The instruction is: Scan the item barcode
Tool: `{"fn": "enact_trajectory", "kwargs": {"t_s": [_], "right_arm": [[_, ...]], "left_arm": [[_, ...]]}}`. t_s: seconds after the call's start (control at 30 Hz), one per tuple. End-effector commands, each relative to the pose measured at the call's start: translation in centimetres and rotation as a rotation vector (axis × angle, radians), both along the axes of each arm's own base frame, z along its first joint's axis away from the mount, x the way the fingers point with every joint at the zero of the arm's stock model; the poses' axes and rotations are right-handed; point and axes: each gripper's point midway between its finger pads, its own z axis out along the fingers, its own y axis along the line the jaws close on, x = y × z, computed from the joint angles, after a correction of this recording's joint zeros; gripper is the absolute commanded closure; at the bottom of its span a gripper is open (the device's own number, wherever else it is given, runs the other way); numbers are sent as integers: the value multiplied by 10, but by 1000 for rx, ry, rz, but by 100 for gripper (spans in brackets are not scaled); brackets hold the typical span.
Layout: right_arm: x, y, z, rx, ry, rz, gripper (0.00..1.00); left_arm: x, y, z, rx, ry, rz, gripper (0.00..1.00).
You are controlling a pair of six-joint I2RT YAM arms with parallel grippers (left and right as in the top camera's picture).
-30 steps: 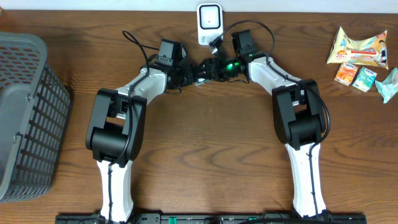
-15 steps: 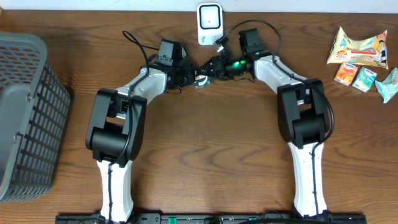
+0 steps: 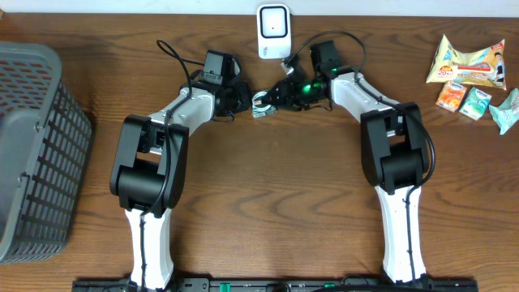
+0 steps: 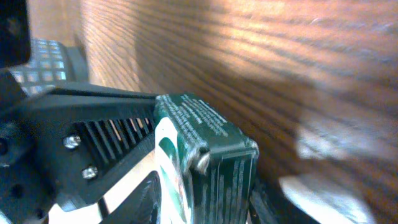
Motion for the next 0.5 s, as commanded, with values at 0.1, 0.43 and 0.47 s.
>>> {"fn": "enact_trajectory", "kwargs": {"t_s": [0.1, 0.43, 0.47], "right_arm": [[-3, 3, -16, -97, -34, 6, 68], [1, -2, -5, -16, -27, 10, 83], [3, -3, -4, -10, -31, 5, 83]], "left_arm": [[-6, 12, -17, 47, 39, 17, 92], [-6, 12, -17, 54, 33, 3, 89], [-6, 12, -17, 61, 23, -13, 87]]}}
